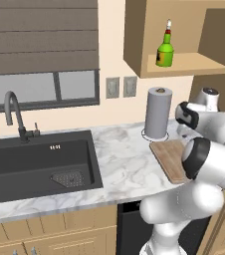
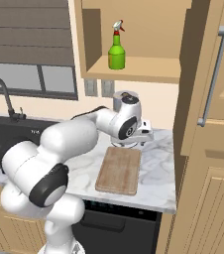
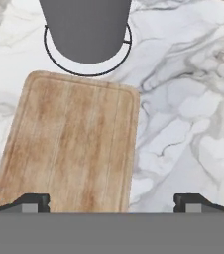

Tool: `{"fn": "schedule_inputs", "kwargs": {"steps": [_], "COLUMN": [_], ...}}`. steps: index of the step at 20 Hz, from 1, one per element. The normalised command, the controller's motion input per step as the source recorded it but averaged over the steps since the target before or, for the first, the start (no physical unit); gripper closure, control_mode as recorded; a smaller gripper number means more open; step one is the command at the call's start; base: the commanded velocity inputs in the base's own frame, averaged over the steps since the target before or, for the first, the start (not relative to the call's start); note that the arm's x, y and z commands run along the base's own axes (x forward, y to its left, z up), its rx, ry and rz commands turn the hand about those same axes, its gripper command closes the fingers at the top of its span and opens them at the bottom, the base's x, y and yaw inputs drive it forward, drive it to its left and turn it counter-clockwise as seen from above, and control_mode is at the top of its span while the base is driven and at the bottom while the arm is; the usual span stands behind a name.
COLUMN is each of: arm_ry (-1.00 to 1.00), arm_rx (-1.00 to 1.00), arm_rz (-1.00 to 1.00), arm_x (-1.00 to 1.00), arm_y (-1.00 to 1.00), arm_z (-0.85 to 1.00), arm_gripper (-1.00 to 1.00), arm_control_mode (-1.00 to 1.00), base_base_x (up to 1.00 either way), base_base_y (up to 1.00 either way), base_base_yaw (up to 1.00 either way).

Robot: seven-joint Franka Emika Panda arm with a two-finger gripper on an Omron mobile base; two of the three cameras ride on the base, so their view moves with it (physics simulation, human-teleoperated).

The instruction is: Move the cutting board and knife to the sink. Then move spray from the cabinet to the counter.

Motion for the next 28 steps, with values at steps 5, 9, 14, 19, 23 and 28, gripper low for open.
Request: {"fn": "schedule_inputs", "kwargs": {"steps": [5,9,14,19,23,28], "arm_ry": [0.01,0.04,0.01,0.01,0.03,0.08], "arm_rx": [0.02,0.03,0.03,0.0,0.0,0.0], "arm_rz": [0.0,-0.01,0.0,0.0,0.0,0.0], "arm_x": [0.15,0.2,0.26,0.3,0.1,0.0], "arm_y": [-0.16,0.01,0.13,0.19,0.26,0.37], "arm_z": [-0.07,-0.2,-0.3,-0.28,-0.3,-0.18], "arm_gripper": [-1.0,-1.0,-1.0,-1.0,-1.0,-1.0], "arm_control_mode": [-1.0,-1.0,-1.0,-1.0,-1.0,-1.0], "base_base_x": [0.0,0.0,0.0,0.0,0.0,0.0], "base_base_y": [0.0,0.0,0.0,0.0,0.0,0.0], "base_base_yaw": [0.0,0.0,0.0,0.0,0.0,0.0]}}
